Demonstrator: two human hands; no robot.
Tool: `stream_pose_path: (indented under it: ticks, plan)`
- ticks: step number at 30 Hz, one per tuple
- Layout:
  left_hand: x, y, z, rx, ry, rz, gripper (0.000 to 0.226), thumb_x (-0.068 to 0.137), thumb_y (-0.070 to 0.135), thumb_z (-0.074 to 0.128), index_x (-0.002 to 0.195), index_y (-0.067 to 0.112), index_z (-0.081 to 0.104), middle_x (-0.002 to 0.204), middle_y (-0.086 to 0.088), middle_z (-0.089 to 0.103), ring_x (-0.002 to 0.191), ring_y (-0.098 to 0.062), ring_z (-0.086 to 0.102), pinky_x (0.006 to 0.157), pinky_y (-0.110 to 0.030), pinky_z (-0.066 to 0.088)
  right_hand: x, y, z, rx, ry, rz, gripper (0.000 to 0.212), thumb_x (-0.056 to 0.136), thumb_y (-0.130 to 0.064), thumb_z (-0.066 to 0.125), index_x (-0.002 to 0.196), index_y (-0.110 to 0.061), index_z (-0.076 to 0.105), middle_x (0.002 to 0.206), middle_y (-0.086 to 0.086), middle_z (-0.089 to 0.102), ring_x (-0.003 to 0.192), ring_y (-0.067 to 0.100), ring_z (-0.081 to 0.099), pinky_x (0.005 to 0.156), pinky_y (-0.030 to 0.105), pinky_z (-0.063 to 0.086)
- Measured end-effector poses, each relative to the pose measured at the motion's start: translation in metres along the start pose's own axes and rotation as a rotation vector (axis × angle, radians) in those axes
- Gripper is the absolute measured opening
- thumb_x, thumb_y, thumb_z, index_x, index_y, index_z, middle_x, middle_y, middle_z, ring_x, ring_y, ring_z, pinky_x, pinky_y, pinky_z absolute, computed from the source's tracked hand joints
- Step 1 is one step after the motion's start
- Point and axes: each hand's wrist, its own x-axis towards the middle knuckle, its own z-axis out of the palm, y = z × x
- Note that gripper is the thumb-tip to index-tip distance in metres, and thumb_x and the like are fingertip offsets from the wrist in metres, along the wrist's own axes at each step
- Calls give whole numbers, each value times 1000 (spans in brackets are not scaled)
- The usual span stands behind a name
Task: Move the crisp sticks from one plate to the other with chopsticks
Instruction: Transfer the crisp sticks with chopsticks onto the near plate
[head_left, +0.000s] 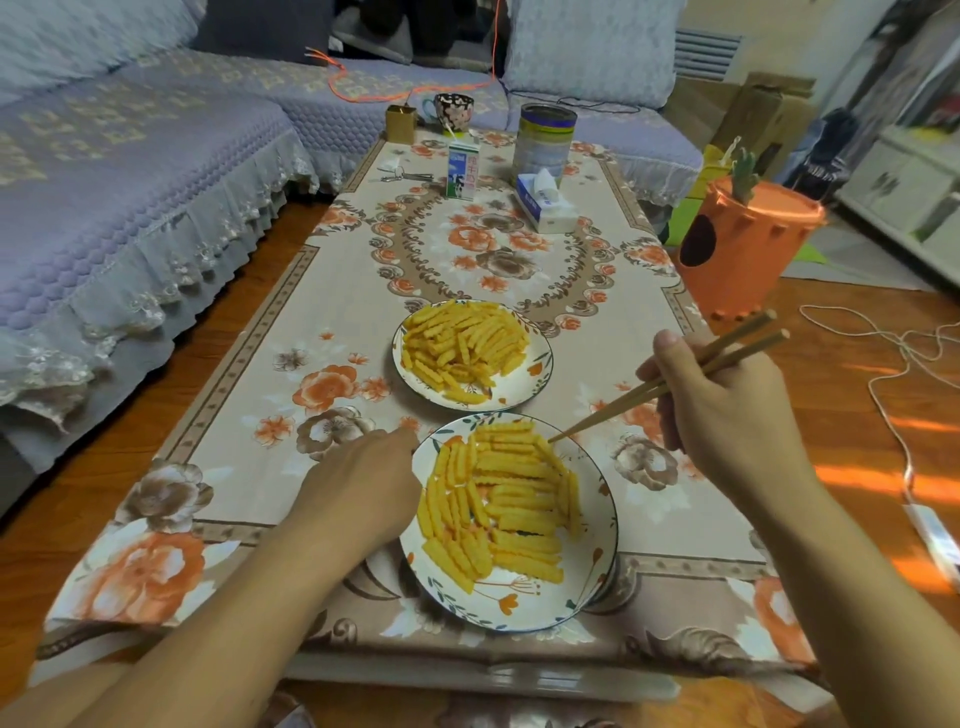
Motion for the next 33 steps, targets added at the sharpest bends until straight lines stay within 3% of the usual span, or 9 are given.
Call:
stream_pose_path:
  ticks: [6,10,13,15,20,25,30,33]
  plan:
    - [0,-5,0,-14,20,1,34,95,18,42,121,27,63,119,0,66,99,-29,62,75,-40,54,14,-3,7,141,48,-69,43,108,-31,47,80,-11,72,56,-1,57,46,10,50,49,28,41]
    - [1,-7,0,-4,31,-2,32,97,21,44,121,27,64,122,0,66,103,-28,61,80,-41,55,15,-4,46,206,-143,-145,37,109,-32,46,87,-16,72,54,-1,57,48,13,54,50,30,41]
    - [3,-8,0,-18,29,-7,31,97,23,45,121,30,64,124,1,65,105,-28,61,81,-40,54,22,0,72,108,-249,-160,38,109,-35,46,89,-16,72,57,-15,62,55,1,57,59,27,39]
    - [3,-9,-1,-27,30,-10,32,98,24,45,123,31,63,126,1,65,107,-28,61,80,-38,53,27,-3,82,82,-265,-143,41,108,-36,45,87,-12,71,56,-16,62,53,0,56,59,27,40]
    - [4,-11,0,-31,31,-7,33,98,21,45,124,29,63,129,2,64,110,-27,60,80,-38,51,34,-14,77,138,-121,-74,50,110,-38,40,81,-9,69,52,1,58,42,11,52,51,26,42]
    - [6,-9,1,-1,26,18,32,97,17,42,120,27,63,121,0,66,102,-28,61,76,-40,54,24,-26,28,238,43,1,54,110,-35,39,78,-1,66,53,17,57,37,16,51,38,26,41]
    - [5,-8,4,24,26,31,32,95,16,42,119,26,61,113,-3,66,94,-30,61,67,-37,50,17,-23,4,54,16,86,52,109,-39,41,79,-6,67,61,13,60,39,13,54,43,30,47]
    - [4,-7,4,18,20,22,34,95,15,42,120,27,61,109,-2,65,92,-29,60,67,-36,49,12,-15,6,-50,-28,72,48,107,-37,45,76,-11,69,54,10,62,38,13,55,51,37,51]
